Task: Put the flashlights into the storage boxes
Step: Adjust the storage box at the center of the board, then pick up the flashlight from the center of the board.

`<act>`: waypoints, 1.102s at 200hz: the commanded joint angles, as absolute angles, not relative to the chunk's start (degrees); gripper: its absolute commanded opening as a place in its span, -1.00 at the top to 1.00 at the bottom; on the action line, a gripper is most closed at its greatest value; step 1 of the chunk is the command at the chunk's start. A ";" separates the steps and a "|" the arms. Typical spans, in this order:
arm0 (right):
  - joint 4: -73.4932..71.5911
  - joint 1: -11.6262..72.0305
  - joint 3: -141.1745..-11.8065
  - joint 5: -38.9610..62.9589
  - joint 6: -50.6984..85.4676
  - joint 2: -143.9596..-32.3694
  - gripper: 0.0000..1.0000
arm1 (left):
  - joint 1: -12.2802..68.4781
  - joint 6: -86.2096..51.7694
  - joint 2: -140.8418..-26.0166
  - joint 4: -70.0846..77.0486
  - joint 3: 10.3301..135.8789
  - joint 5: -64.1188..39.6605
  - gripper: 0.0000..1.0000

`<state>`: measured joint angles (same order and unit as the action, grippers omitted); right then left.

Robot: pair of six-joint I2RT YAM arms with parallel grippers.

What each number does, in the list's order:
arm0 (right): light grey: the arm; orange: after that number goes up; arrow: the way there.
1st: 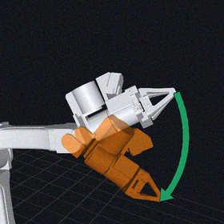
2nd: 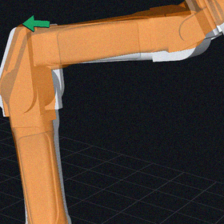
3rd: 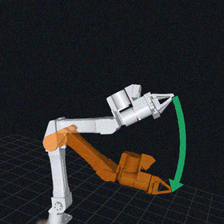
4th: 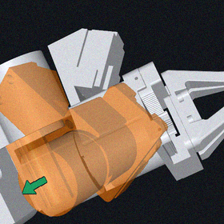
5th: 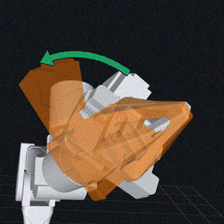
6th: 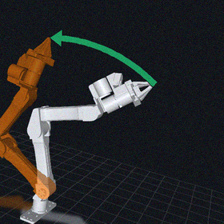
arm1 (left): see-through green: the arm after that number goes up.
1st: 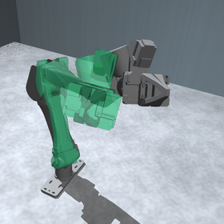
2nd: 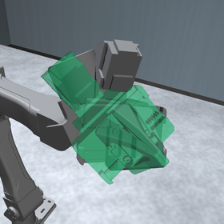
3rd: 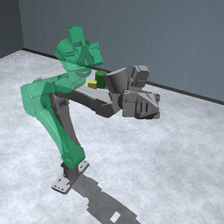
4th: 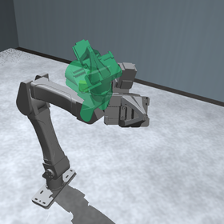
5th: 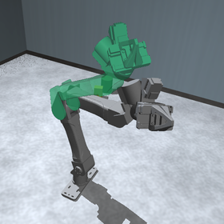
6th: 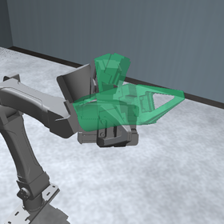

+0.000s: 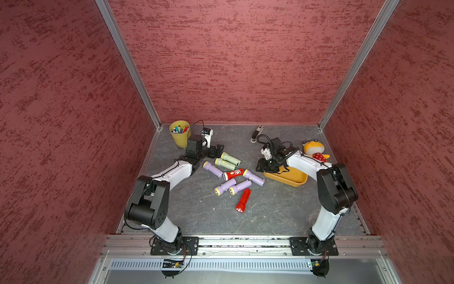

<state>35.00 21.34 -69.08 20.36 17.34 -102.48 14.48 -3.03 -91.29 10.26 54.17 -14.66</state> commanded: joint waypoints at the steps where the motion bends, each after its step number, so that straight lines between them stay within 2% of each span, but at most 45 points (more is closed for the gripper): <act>1: 37.69 22.10 -66.76 23.42 15.80 -98.91 -0.09 | 14.85 -3.33 -88.97 10.55 53.93 -14.88 -0.88; 47: 42.27 24.21 -62.77 22.07 14.68 -92.89 -0.10 | 15.03 -4.09 -87.46 10.59 52.69 -14.91 -0.88; 93: 48.08 26.27 -70.51 6.35 13.44 -88.89 -0.12 | 15.36 -7.97 -85.02 6.97 51.22 -16.18 -0.88; 106: 49.33 28.33 -74.52 2.50 11.85 -90.58 -0.12 | 15.53 -8.95 -83.49 5.53 50.18 -16.92 -0.88; 157: 50.71 35.77 -87.09 1.23 6.16 -103.76 -0.10 | 15.38 -12.22 -77.00 -0.26 45.79 -15.75 -0.89; 198: 50.73 37.00 -90.65 1.56 2.98 -112.00 -0.13 | 14.94 -11.30 -76.31 -0.70 43.90 -14.15 -0.90; 220: 50.37 36.91 -91.25 -1.66 4.06 -114.28 -0.13 | 14.89 -10.81 -76.73 -0.64 44.09 -14.23 -0.90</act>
<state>49.17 37.12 -89.27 2.70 4.64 -113.30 15.07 -11.16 -76.58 -0.14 44.03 -14.87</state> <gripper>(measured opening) 0.566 0.948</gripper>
